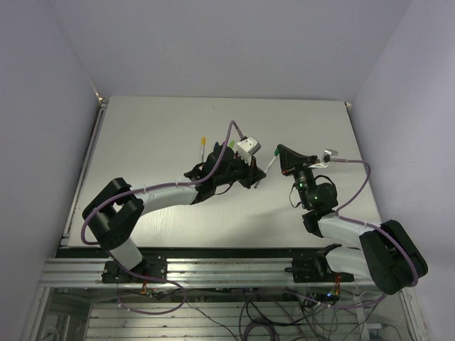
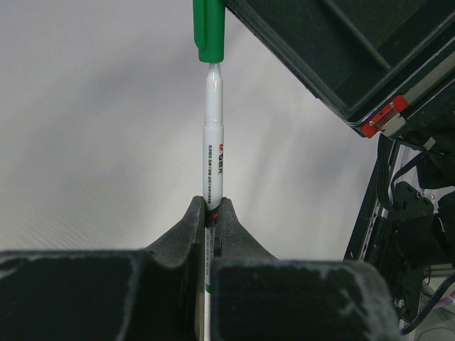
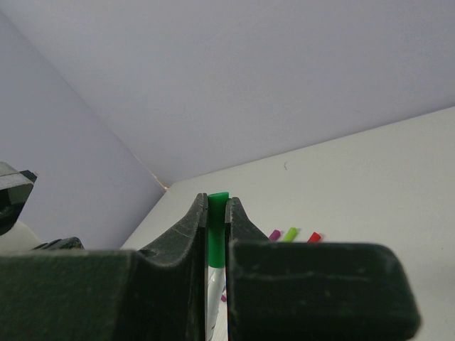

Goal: Insert the pens into the pen caps

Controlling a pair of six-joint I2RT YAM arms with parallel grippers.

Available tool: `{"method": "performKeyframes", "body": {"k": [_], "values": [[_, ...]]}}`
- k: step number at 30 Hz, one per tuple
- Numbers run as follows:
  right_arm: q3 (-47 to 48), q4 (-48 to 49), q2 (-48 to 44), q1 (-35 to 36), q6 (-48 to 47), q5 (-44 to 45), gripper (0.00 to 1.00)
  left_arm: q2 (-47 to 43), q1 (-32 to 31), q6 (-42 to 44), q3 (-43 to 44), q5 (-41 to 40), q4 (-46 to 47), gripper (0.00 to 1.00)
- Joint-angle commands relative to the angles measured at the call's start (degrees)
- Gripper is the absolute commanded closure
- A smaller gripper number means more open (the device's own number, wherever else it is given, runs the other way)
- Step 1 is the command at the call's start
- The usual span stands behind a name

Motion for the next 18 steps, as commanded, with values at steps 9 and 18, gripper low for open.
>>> {"method": "performKeyframes", "body": {"k": [9, 18], "values": [[-1.3, 1.1, -0.8, 0.1, 0.9, -0.4, 1.00, -1.4, 0.4, -0.7, -1.0, -0.6, 4.2, 0.93], [-1.2, 1.0, -0.1, 0.1, 1.9, -1.9, 1.00, -0.9, 0.7, -1.3, -0.4, -0.1, 5.7, 0.93]]}}
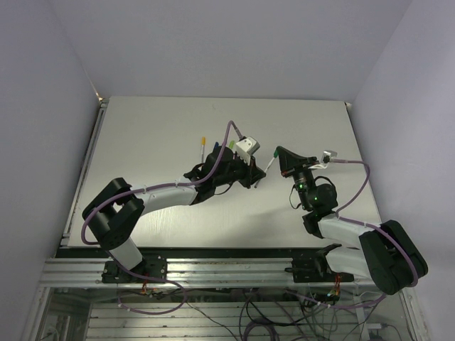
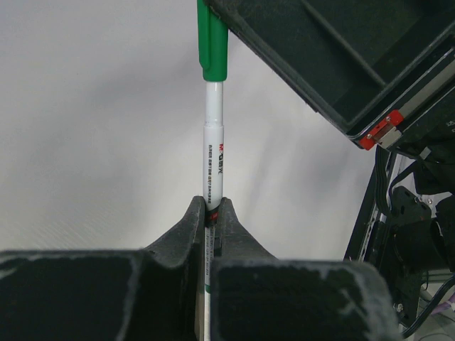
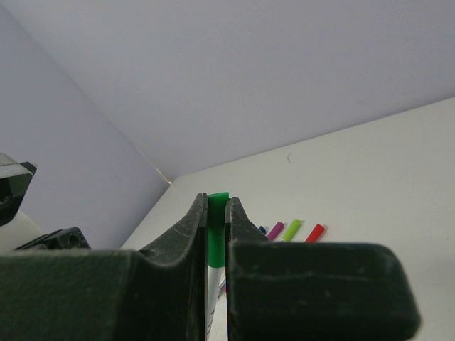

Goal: Insert the pens into the pen caps

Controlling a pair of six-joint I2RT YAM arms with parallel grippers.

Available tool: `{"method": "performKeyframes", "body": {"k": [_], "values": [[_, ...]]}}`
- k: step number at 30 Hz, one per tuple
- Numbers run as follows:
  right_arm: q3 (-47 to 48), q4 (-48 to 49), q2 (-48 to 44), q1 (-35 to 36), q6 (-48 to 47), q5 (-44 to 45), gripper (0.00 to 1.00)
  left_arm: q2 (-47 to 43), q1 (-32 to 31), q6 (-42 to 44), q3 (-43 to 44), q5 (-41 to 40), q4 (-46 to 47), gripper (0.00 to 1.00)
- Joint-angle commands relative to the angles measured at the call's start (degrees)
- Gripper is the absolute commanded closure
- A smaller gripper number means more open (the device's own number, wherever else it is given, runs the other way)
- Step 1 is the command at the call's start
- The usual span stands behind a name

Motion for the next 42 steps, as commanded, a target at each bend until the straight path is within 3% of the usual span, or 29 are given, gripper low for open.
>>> {"method": "performKeyframes", "body": {"k": [1, 13, 22, 33, 42], "values": [[-0.4, 1.4, 0.3, 0.1, 0.9, -1.4, 1.00, -0.6, 0.5, -0.7, 0.4, 0.2, 4.1, 0.93], [1.2, 1.6, 5.4, 0.1, 6.1, -9.4, 1.00, 0.9, 1.9, -4.1, 1.0, 1.3, 11.8, 0.93], [0.9, -0.1, 8.1, 0.1, 7.0, -15.6, 1.00, 2.5, 7.9, -14.7, -0.6, 8.5, 25.2, 0.93], [3.3, -7.9, 9.4, 0.1, 3.5, -21.0, 1.00, 0.6, 8.1, -10.8, 2.7, 6.0, 20.8, 0.93], [3.8, -10.7, 9.3, 0.1, 3.1, -19.0, 1.00, -0.3, 8.1, -7.7, 3.6, 3.2, 16.1, 0.93]]}}
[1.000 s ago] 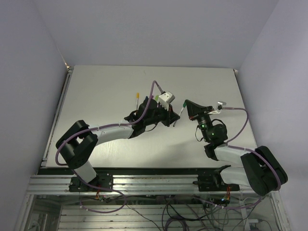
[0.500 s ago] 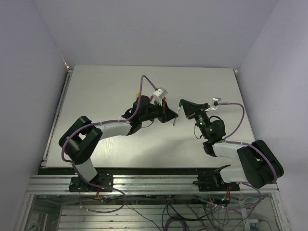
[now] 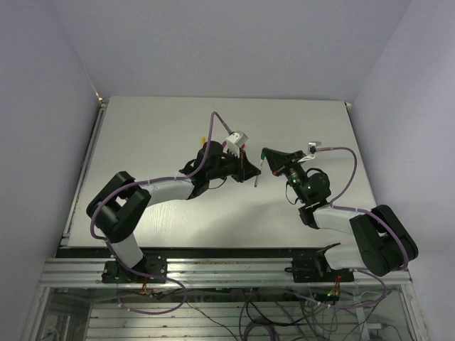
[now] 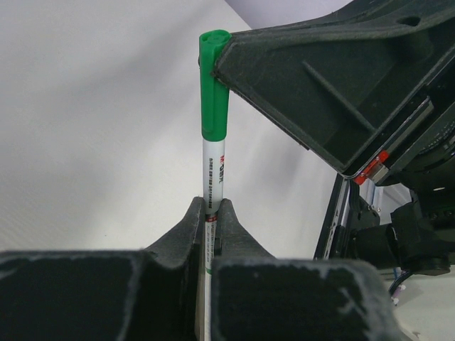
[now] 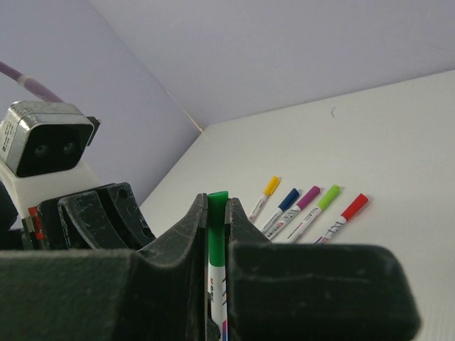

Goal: Insert the pens into the pen caps

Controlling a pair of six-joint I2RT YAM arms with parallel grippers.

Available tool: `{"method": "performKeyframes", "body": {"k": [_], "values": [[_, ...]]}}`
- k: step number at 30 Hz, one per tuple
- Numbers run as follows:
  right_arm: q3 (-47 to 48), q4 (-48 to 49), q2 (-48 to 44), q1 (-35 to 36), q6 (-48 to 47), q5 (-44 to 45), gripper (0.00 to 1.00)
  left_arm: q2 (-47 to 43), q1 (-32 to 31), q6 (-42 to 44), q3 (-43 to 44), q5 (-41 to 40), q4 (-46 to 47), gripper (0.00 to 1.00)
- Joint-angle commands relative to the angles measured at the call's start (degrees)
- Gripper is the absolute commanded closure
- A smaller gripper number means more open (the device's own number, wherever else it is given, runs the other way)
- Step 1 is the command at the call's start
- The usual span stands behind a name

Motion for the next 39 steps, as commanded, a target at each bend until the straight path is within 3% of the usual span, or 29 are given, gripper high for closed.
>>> {"method": "performKeyframes", "body": {"k": [1, 3, 9, 10, 16, 18, 22, 25, 29, 39], "values": [[-0.5, -8.9, 0.9, 1.2, -0.7, -5.2, 1.00, -3.4, 1.5, 2.5, 5.5, -6.7, 8.5, 0.93], [0.8, -9.8, 0.6, 1.2, -1.4, -4.7, 0.94, -2.9, 1.5, 3.1, 5.4, -7.5, 7.1, 0.93], [2.5, -10.2, -3.7, 1.2, -2.7, 1.6, 0.43, 0.0, 1.5, 6.3, 4.5, -11.1, 3.3, 0.93], [2.1, -10.0, -5.1, 1.2, -2.8, 3.3, 0.40, 0.8, 1.5, 6.8, 4.6, -11.8, 2.2, 0.93], [-1.4, -16.6, -15.7, 1.2, -3.5, 12.8, 0.36, 4.6, 1.5, 9.2, 6.1, -17.0, -5.0, 0.93], [-0.9, -23.5, -18.9, 1.2, -3.1, 16.5, 0.35, 6.6, 1.5, 10.1, 8.8, -17.5, -8.2, 0.93], [4.4, -46.3, -21.6, 1.1, 1.8, 28.5, 0.34, 11.4, 1.5, 10.8, 14.7, -17.1, -16.1, 0.93], [7.4, -56.0, -20.9, 1.0, 1.9, 31.6, 0.34, 15.1, 1.5, 10.8, 18.9, -17.7, -21.1, 0.93], [9.6, -61.3, -19.1, 1.0, 2.1, 30.9, 0.34, 19.7, 1.5, 10.8, 24.5, -20.7, -27.6, 0.93], [10.4, -65.1, -18.6, 1.0, 3.4, 31.0, 0.34, 27.3, 1.5, 12.6, 34.1, -25.9, -33.8, 0.93]]}}
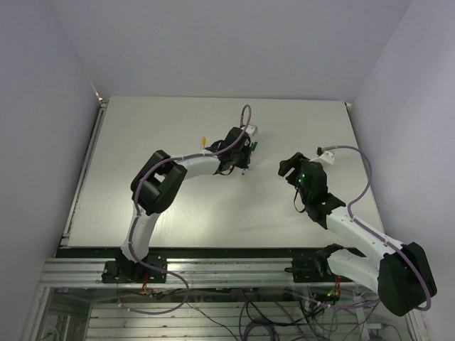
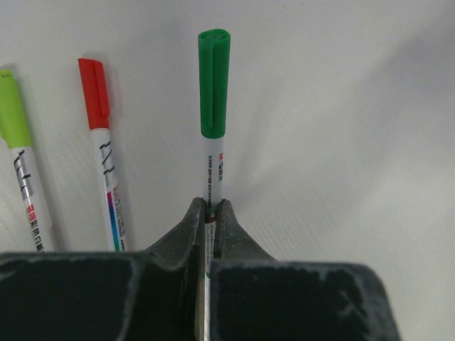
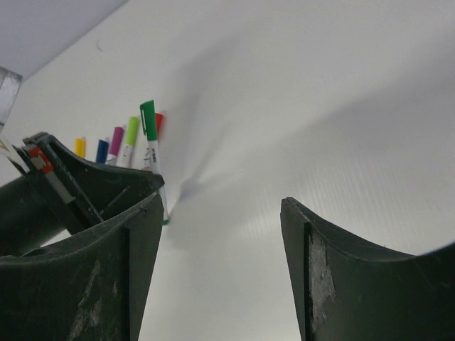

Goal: Insert the pens into the pen caps

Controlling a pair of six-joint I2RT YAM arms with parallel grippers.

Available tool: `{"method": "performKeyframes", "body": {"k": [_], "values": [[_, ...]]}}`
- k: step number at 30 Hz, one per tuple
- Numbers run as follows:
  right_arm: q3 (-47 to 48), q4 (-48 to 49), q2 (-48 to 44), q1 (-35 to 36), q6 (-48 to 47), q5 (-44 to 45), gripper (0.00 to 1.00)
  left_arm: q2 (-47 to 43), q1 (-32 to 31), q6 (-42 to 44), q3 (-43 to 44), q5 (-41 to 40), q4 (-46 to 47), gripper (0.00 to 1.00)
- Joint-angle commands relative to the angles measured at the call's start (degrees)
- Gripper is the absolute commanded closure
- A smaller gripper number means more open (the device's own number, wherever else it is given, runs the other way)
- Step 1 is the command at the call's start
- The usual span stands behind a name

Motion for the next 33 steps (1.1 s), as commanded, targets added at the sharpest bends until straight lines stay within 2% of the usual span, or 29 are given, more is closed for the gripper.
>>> {"method": "performKeyframes", "body": {"k": [1, 6, 10, 12, 16, 19, 30, 33], "values": [[1.6, -3.4, -0.5, -0.1, 1.0, 1.7, 0.34, 3.4, 0.1, 1.6, 5.7, -3.6, -4.0, 0.93], [1.2, -4.1, -1.1, -0.1, 0.9, 1.8, 0.34, 7.3, 0.2, 0.5, 9.5, -5.4, -6.4, 0.92], [1.1, -4.8, -1.1, -0.1, 0.6, 2.2, 0.34, 9.0, 0.3, -1.0, 10.9, -7.7, -8.2, 0.86], [1.1, -4.7, -0.8, -0.1, 0.7, 2.1, 0.33, 9.2, 0.5, -1.9, 11.0, -7.8, -8.3, 0.79], [1.1, -4.4, 0.3, -0.1, 0.7, 1.5, 0.33, 9.1, 0.7, -3.5, 10.4, -7.1, -8.0, 0.59], [1.3, -4.7, 0.7, -0.1, 0.7, 1.3, 0.34, 7.9, 0.7, -4.0, 9.3, -6.3, -6.5, 0.51], [1.0, -4.8, -2.2, -0.1, -1.6, 2.7, 0.32, -1.3, 0.7, -2.7, 7.6, -5.1, -4.4, 0.50], [0.8, -4.9, -3.0, -0.1, -3.6, 3.0, 0.24, -4.8, 0.7, -2.2, 6.1, -4.9, -4.0, 0.49]]}}
